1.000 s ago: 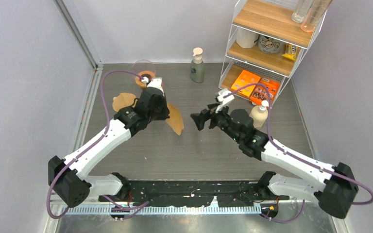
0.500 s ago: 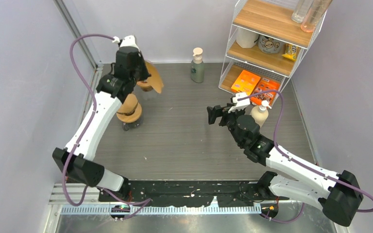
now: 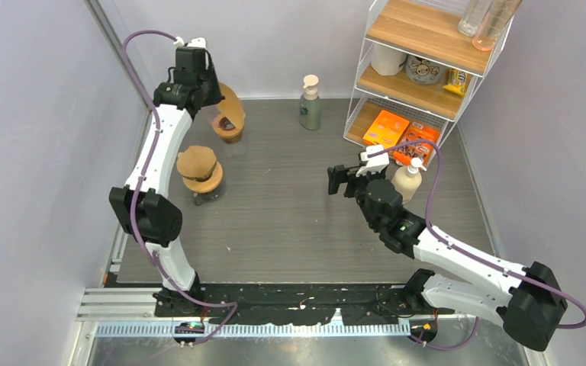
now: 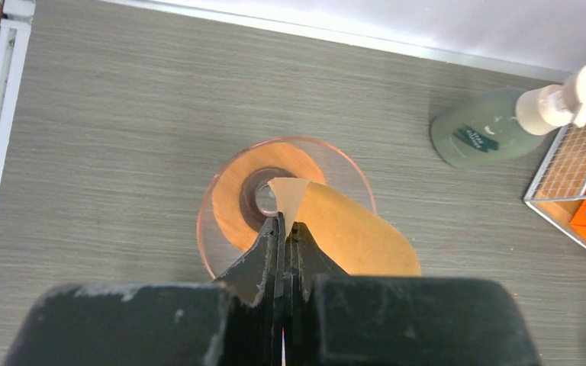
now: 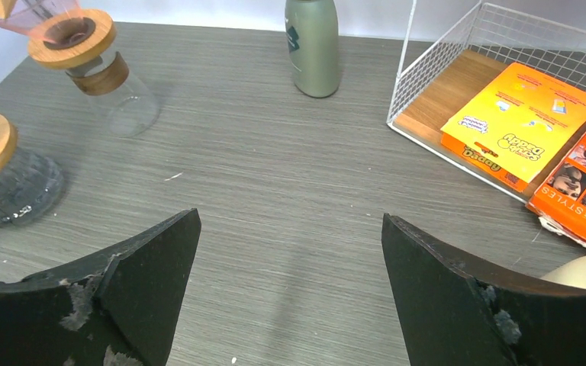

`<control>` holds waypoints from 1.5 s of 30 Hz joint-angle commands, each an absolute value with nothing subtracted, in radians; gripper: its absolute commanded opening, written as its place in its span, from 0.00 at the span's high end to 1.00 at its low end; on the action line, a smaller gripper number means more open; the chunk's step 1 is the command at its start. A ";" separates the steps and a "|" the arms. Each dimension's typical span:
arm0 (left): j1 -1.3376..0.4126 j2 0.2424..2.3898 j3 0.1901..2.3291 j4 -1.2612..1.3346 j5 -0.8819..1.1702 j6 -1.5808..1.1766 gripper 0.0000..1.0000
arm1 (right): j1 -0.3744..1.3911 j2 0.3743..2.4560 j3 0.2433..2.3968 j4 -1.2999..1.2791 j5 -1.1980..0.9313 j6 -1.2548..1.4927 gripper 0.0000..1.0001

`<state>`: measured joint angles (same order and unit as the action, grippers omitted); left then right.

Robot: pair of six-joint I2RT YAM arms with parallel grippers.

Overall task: Place the coffee filter in the dripper
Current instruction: Place the coffee filter in the coffee dripper.

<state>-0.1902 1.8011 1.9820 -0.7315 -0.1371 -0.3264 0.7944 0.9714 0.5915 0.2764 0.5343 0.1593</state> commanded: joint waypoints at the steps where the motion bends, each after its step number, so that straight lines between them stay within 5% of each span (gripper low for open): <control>1: -0.164 1.825 2.037 -0.783 -0.097 -0.292 1.00 | 0.787 0.987 0.621 0.297 0.572 0.143 0.05; 23: -0.151 2.011 2.161 -0.846 -0.152 -0.212 1.00 | 0.767 1.033 0.646 0.252 0.543 0.147 0.05; 35: -0.152 2.034 2.196 -0.867 -0.164 -0.220 0.86 | 0.762 1.043 0.656 0.232 0.543 0.142 0.05; 45: -0.151 2.108 2.255 -0.905 -0.161 -0.215 0.95 | 0.762 1.056 0.666 0.213 0.545 0.140 0.05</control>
